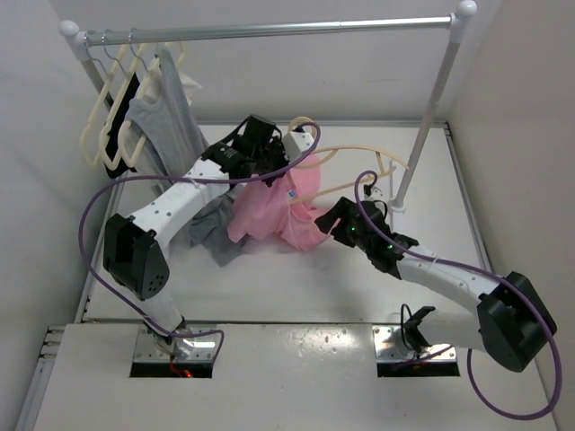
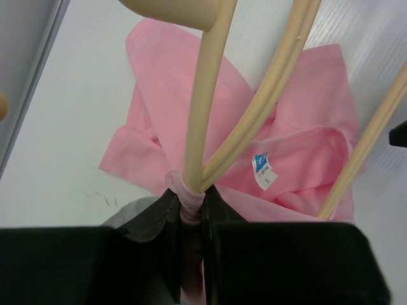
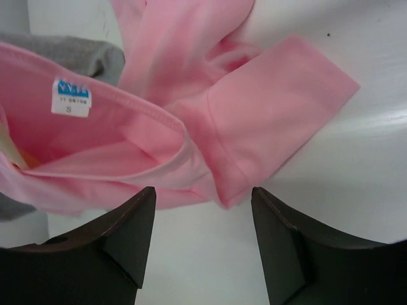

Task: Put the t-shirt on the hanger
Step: Place tshirt on hanger

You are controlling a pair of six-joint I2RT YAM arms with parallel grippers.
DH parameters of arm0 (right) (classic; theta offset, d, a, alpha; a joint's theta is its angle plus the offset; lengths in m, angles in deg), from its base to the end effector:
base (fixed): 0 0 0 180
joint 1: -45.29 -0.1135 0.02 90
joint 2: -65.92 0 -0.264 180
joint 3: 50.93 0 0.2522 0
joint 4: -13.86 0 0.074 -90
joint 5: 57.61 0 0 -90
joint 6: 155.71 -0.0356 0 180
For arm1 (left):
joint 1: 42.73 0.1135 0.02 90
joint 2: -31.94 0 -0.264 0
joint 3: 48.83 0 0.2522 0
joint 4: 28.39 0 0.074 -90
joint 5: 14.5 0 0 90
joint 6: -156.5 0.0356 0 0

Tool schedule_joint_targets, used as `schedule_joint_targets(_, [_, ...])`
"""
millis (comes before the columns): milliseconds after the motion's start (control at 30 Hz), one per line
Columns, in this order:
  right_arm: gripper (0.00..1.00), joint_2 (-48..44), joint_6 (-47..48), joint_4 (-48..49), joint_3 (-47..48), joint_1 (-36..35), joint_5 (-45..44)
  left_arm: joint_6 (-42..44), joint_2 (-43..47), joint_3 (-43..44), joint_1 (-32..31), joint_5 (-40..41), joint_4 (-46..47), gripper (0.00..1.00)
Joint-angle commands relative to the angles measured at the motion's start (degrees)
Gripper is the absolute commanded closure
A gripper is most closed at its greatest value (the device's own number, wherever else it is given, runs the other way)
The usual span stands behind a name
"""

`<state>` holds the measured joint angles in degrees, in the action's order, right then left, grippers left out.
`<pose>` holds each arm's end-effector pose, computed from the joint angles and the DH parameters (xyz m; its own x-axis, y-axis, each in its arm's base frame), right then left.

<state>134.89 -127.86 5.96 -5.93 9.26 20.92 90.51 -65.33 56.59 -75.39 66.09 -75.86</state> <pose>0.2049 0.1403 0.2000 -0.5884 0.6435 -0.4896 0.1720 0.6913 0.7018 0.3231 -0.2140 0.3420 -0.2273 0.6225 -0.7488 0.8007 0.5572 0.2201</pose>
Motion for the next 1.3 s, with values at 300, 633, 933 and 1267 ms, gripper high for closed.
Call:
schedule_joint_targets(300, [0.39,8.01,-8.25,12.34,3.54,0.08,-4.19,-3.71,2.44,2.39,-0.56,-1.40,3.04,1.00])
schedule_joint_targets(633, [0.37,17.16,-4.93,14.26,6.90,0.08,6.54,-4.23,1.91,3.44,-0.56,-0.79,4.10,1.00])
schedule_joint_targets(933, [1.00,21.73,-6.22,15.84,8.13,1.23,10.76,-5.38,0.77,5.99,-0.56,-1.84,4.71,1.00])
schedule_joint_targets(1267, [1.00,4.18,-7.37,-0.22,-1.62,5.53,-10.58,5.77,7.88,-0.51,4.62,-9.21,-2.67,1.00])
